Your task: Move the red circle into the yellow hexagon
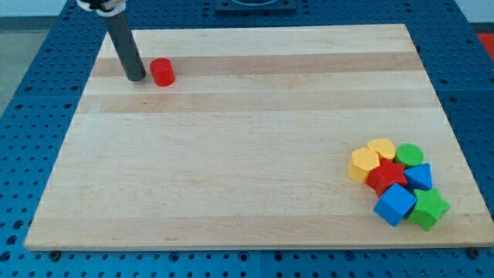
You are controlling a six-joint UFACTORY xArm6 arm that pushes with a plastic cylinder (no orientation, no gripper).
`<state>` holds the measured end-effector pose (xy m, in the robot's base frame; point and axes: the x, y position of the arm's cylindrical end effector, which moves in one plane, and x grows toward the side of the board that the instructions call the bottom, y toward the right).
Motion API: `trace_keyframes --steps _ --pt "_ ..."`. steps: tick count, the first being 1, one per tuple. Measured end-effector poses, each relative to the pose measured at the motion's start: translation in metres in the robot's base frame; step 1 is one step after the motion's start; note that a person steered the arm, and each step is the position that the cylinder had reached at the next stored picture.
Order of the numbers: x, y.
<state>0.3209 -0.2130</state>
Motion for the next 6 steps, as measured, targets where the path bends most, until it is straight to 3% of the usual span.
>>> trace_keyframes --steps 3,5,6 --pt "-0.017 0.030" --pt "0.044 0.158" --pt "0.051 0.171"
